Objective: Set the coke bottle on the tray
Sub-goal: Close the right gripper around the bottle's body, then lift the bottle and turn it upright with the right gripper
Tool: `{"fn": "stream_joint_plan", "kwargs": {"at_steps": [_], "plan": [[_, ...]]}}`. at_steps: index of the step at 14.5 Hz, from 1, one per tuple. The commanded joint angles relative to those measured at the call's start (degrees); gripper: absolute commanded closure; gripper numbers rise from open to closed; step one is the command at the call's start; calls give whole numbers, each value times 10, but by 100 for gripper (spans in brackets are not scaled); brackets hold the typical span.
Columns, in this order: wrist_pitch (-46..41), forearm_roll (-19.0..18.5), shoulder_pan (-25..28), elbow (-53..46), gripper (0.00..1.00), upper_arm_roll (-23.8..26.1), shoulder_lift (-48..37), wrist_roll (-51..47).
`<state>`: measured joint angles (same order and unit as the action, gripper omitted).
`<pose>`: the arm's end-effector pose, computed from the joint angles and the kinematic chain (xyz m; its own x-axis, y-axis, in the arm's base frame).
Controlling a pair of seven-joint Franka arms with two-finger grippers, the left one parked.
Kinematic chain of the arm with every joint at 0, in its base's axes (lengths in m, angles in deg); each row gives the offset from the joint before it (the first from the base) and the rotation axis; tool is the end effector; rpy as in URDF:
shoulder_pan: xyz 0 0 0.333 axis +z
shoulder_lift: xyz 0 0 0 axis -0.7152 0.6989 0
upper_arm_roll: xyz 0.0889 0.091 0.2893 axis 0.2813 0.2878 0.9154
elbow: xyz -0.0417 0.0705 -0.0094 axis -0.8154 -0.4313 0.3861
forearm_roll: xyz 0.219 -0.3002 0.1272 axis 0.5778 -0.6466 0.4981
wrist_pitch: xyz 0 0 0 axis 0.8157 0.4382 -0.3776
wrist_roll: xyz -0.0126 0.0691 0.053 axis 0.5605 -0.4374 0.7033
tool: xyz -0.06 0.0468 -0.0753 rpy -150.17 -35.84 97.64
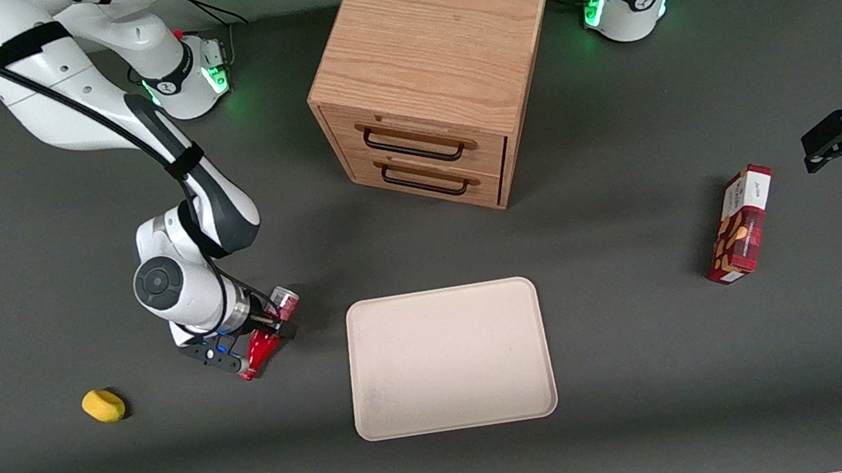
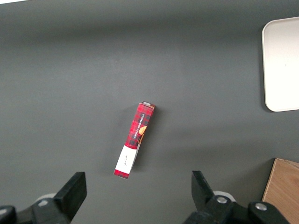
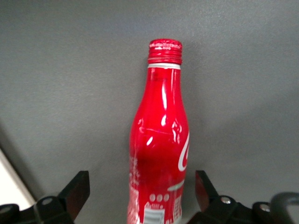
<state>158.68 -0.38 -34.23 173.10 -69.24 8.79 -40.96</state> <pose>0.6100 0.1706 0.2021 0.8788 -0.4766 -0.0222 -0.4771 -0.8779 -0.0394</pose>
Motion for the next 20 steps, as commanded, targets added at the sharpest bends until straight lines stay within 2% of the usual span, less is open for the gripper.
{"fn": "stream_joint_plan", "kwargs": {"at_steps": [1,7,8,9,10,12,20], "plan": [[13,-31,3,-3,0,-3,14,-33],[19,-39,2,-3,1,-4,17,-40],[20,-39,3,-3,10,-4,18,-42],[20,-39,3,-3,92,-4,17,-57],[21,-47,2,-3,100,-4,17,-58],[25,-60,3,-3,100,-3,18,-72],[22,-60,2,-3,100,-3,15,-75]]}}
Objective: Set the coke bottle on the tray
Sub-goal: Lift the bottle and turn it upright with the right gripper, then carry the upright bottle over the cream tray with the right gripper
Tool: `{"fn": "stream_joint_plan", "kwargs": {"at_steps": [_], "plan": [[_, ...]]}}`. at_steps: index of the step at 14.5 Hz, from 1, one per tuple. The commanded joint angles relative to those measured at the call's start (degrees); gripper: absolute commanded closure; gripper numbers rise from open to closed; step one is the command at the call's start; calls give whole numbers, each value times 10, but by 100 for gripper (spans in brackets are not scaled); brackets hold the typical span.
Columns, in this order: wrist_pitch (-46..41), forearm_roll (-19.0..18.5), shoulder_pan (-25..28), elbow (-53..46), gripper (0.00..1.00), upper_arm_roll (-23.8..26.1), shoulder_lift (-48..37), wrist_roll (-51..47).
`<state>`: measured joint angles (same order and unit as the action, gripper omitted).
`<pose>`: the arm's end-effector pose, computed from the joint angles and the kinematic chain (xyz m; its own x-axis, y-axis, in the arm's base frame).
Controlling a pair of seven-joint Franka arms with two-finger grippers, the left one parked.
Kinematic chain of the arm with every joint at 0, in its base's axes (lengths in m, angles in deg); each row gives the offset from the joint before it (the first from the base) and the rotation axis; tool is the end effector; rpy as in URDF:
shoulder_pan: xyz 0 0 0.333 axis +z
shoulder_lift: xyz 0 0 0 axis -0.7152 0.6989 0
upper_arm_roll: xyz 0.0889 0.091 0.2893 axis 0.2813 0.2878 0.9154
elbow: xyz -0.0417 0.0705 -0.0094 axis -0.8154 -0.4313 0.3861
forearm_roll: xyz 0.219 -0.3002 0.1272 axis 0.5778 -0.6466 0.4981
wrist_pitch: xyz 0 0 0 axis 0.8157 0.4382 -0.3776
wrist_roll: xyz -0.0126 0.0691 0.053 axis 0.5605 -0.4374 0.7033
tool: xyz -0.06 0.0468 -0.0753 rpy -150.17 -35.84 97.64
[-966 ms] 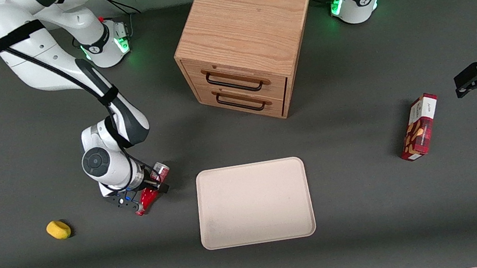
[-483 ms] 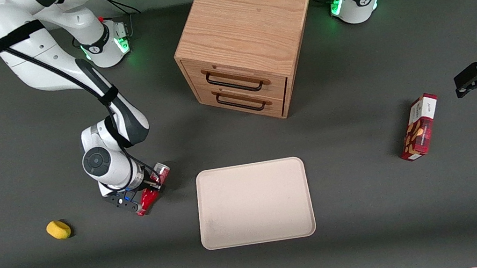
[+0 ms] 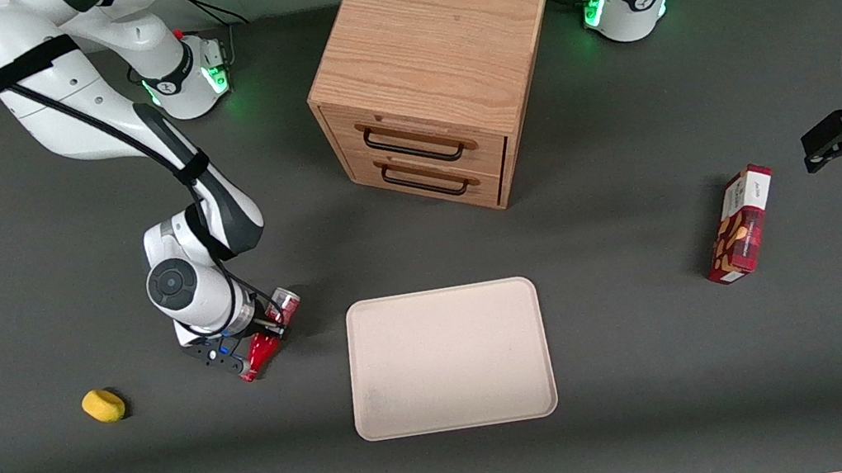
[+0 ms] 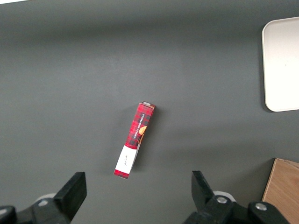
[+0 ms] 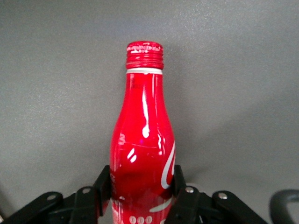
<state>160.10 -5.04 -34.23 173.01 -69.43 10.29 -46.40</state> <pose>0.6099 0.1692 0.1883 0.8620 -0.5067 0.0125 -0.5067 -0.8621 -0.0054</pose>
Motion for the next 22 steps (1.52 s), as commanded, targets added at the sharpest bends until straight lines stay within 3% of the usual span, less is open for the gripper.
{"fn": "stream_joint_plan", "kwargs": {"at_steps": [1,7,11,17,22], "plan": [[2,-13,-1,-3,100,-2,-10,-19],[-96,-7,-4,-12,100,1,-109,-12],[-237,-2,-4,-96,100,11,-136,-9],[-449,47,1,-291,100,14,-121,-7],[-502,52,18,-406,100,14,-45,-11]]}}
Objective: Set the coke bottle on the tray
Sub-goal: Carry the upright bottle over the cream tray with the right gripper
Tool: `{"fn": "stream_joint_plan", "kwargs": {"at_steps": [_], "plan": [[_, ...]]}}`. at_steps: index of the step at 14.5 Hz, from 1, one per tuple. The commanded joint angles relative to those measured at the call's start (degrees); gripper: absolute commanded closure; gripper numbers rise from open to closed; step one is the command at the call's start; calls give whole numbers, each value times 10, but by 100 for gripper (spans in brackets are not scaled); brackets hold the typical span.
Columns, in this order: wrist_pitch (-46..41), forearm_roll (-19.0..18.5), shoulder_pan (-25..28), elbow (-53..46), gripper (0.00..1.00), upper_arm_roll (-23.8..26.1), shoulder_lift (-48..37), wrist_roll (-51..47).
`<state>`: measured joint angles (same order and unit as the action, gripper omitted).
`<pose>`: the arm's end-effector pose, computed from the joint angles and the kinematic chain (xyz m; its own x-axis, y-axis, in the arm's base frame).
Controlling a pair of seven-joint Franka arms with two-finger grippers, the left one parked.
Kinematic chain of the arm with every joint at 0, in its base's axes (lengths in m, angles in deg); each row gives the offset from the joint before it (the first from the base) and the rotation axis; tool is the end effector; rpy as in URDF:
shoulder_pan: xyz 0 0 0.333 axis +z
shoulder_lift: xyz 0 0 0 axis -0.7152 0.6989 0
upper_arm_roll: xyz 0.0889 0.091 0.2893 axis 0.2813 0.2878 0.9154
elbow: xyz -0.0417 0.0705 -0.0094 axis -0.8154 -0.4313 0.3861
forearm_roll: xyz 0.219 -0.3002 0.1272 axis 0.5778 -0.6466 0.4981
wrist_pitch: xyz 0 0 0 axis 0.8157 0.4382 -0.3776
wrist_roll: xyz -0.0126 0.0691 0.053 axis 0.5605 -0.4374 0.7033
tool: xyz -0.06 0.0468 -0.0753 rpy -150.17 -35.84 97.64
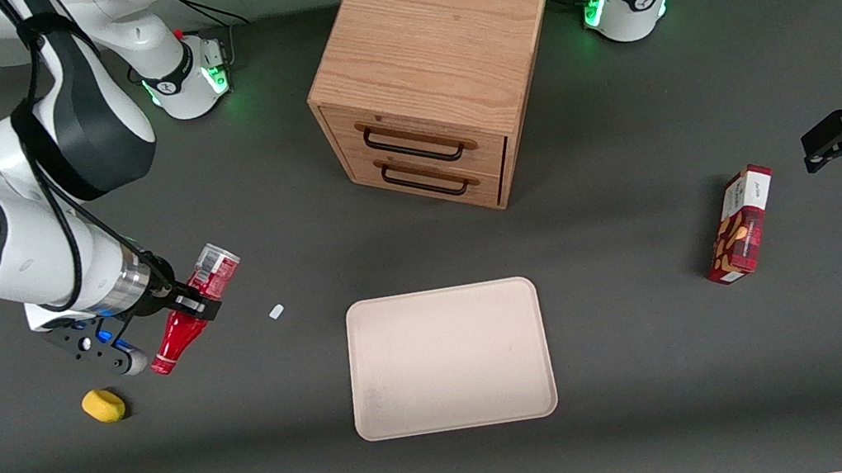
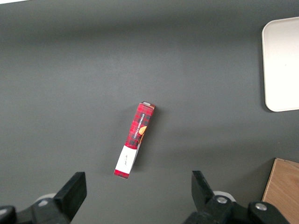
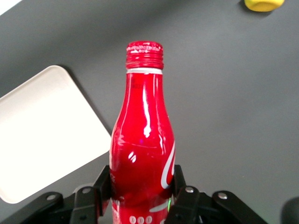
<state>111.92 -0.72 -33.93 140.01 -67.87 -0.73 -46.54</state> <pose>0.6447 0.1904 0.5043 0.8467 -0.5277 -0.0683 -0.5276 -0.8492 0.0211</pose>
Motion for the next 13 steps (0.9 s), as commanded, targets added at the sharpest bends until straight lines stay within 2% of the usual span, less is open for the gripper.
{"fn": "stream_joint_plan", "kwargs": {"at_steps": [1,5,7,10,13], "plan": [[-20,8,28,-109,100,-1,94,-12],[-3,3,90,-232,100,-17,220,-6],[62,3,131,-243,100,-47,265,0],[124,3,147,-242,100,-51,315,99],[150,3,150,-242,100,-57,346,229]]}}
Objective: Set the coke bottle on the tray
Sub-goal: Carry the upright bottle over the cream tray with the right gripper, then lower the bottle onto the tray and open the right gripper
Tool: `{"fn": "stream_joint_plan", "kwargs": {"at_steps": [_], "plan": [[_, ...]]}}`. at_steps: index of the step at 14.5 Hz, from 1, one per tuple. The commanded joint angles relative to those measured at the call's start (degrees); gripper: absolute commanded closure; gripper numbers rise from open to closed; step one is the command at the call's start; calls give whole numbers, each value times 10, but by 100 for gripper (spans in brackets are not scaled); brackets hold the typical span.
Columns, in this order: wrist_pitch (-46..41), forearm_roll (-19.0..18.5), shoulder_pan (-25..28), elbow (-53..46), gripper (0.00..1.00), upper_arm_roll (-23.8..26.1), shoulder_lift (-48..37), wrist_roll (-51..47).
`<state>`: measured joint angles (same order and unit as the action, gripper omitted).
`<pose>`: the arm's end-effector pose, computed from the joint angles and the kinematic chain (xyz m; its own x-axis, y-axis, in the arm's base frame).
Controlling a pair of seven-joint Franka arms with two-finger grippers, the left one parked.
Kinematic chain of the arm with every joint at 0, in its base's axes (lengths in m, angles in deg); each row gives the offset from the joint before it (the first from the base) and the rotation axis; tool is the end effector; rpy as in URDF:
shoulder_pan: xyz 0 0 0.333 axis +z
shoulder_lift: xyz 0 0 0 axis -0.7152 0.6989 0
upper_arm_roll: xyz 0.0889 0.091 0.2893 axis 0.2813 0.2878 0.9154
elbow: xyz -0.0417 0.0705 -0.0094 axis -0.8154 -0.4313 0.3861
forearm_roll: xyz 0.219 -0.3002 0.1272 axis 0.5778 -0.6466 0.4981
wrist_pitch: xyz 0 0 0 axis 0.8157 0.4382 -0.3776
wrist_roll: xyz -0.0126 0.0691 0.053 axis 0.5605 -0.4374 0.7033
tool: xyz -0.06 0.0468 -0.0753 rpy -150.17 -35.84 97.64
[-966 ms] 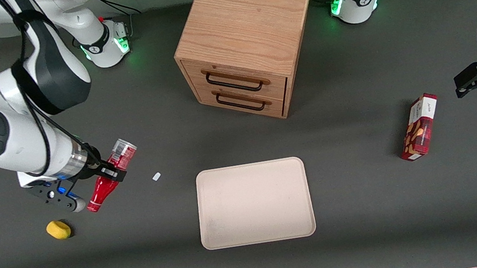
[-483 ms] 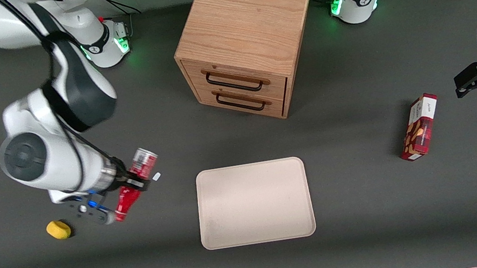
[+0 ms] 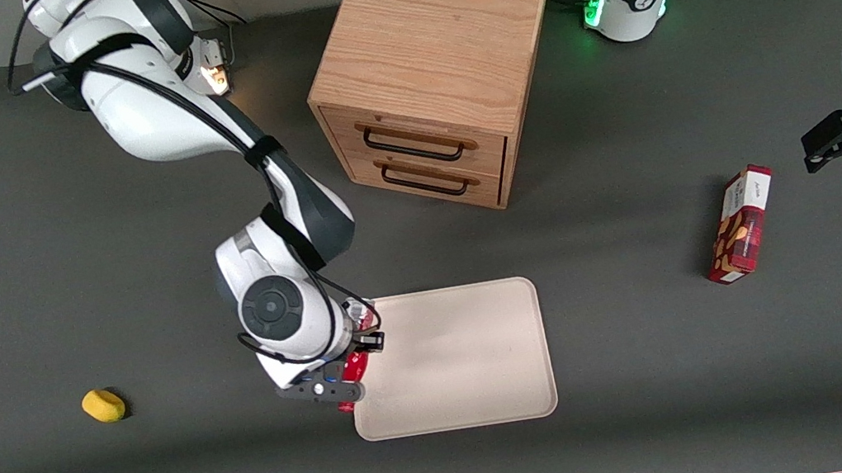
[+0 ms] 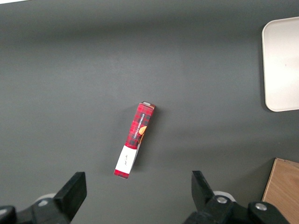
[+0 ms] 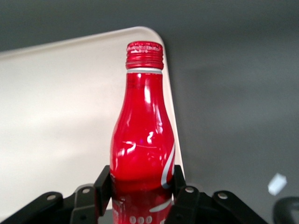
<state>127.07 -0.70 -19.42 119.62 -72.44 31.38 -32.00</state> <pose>0.6976 0.3552 0.2827 0.9913 -0.1308 -0.0113 -0.1309 -0.9913 -0.0116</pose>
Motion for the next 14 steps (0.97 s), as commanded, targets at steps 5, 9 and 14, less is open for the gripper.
{"fn": "stream_joint_plan", "kwargs": {"at_steps": [5,9,14], "plan": [[47,2,5,-37,100,-13,61,109],[68,2,5,-37,100,-13,74,106],[73,2,5,-36,100,-13,87,100]]}}
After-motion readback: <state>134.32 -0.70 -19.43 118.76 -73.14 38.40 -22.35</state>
